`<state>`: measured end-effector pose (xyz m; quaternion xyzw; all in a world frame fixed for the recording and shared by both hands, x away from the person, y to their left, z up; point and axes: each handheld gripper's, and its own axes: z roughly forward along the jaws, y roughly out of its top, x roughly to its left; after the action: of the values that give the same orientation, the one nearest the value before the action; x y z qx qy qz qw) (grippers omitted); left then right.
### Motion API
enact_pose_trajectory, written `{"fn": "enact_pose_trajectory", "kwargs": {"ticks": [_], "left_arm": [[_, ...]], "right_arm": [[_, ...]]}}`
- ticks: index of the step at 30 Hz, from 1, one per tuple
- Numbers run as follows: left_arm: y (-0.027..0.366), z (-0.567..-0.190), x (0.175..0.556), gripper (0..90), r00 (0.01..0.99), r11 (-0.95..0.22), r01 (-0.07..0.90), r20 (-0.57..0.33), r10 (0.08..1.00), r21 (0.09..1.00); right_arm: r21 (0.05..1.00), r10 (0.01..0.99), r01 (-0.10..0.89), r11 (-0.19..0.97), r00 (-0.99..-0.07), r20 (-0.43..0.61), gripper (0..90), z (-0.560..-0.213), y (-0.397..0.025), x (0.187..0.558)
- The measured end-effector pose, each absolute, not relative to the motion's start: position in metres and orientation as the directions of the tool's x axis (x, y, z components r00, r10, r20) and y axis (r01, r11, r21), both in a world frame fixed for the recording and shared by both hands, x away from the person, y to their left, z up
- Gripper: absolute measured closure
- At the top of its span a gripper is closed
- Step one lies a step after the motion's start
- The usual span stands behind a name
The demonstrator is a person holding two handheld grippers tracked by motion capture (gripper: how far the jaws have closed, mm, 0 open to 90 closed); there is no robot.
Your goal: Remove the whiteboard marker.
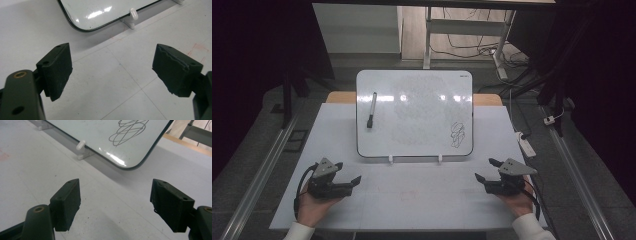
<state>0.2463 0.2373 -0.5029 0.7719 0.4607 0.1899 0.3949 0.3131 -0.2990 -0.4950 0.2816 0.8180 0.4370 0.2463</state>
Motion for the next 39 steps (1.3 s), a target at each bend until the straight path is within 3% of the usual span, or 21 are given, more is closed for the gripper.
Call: {"fn": "enact_pose_trajectory", "kwargs": {"ticks": [28, 39], "left_arm": [[0.232, -0.487, 0.254, 18.8, 0.513, -0.275, 0.542, -0.053, 0.857, 0.794], [0.211, -0.450, 0.295, 19.5, 0.514, -0.296, 0.529, -0.022, 0.858, 0.796]], "right_arm": [[0.850, 0.670, 0.234, 0.472, -0.722, -0.173, 27.2, -0.496, -0.297, 0.308], [0.847, 0.667, 0.239, 0.475, -0.726, -0.169, 28.0, -0.497, -0.297, 0.309]]}}
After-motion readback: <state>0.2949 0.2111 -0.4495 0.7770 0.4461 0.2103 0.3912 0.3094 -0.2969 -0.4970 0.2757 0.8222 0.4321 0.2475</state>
